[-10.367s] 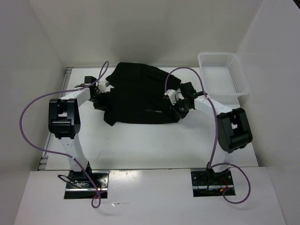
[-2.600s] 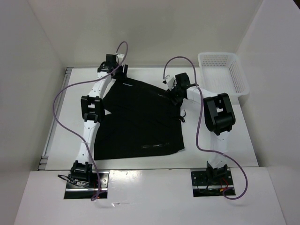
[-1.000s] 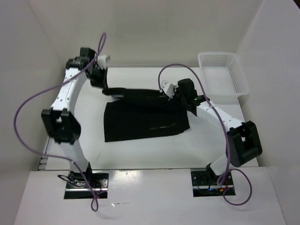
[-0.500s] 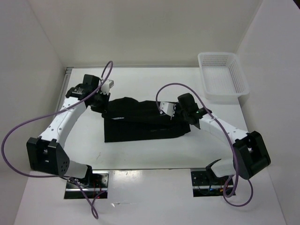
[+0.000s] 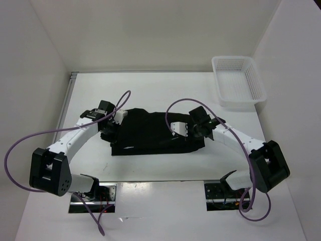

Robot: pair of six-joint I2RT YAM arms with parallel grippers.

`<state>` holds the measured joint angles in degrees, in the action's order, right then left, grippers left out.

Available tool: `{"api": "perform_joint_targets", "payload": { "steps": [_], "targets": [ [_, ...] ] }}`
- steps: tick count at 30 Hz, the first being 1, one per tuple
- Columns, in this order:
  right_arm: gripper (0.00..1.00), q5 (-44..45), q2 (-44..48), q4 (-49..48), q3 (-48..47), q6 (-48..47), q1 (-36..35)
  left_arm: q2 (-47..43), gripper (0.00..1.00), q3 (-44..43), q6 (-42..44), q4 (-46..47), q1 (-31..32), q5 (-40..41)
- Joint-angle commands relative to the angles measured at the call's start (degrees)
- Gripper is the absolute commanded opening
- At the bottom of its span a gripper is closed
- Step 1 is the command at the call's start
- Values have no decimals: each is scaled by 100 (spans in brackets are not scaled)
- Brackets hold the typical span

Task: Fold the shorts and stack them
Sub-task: Fold the shorts

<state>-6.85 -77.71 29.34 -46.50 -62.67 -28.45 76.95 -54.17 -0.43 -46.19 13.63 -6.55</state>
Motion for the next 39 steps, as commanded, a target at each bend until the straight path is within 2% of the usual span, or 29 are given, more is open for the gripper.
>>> {"api": "perform_joint_targets", "payload": {
  "steps": [1,4,6,8,9,10,11,12,14,17,19,22,26,27,30,35,39],
  "targets": [
    [19,70,151,800,115,-429,-12,13,14,152,43,-135,52,338],
    [29,70,151,1231,115,-850,-12,66,28,205,43,-188,52,338],
    [31,0,203,1468,115,-913,-12,66,38,144,43,-319,52,285],
    [37,-184,353,1591,-156,-844,-12,66,43,21,43,-417,52,233],
    [44,-281,440,1731,-253,-843,-12,66,44,-75,43,-495,52,233],
    [54,-377,685,1802,-341,-843,-12,66,44,-302,43,-548,52,163],
    [93,-613,844,1864,-481,-843,-12,66,47,-426,43,-548,-9,110],
    [100,-737,1028,1865,-483,-912,-12,66,47,-541,43,-549,-9,57],
    [100,-1044,1591,1734,-483,-913,-12,215,52,-857,43,-391,-61,57],
    [100,-1169,1803,1426,-351,-747,-12,680,54,-1164,43,284,-280,337],
    [100,-1169,1507,1136,-298,-440,-12,1259,54,-1419,43,479,-404,479],
    [94,-1011,735,794,-385,-62,-12,2059,54,-2087,43,787,-668,471],
    [77,-1152,345,380,-518,211,-12,2877,54,-2957,43,928,-800,277],
    [64,-1230,344,379,-718,273,-12,3079,54,-3107,43,989,-852,155],
    [40,-1528,177,265,-1079,755,278,3343,55,-3372,43,1156,-915,22],
    [39,-1530,-225,-86,-993,950,331,3757,56,-3539,43,911,-915,-847],
    [38,-1250,-595,-297,-817,950,269,3880,61,-3154,43,858,-810,-1068]
  ]
}}
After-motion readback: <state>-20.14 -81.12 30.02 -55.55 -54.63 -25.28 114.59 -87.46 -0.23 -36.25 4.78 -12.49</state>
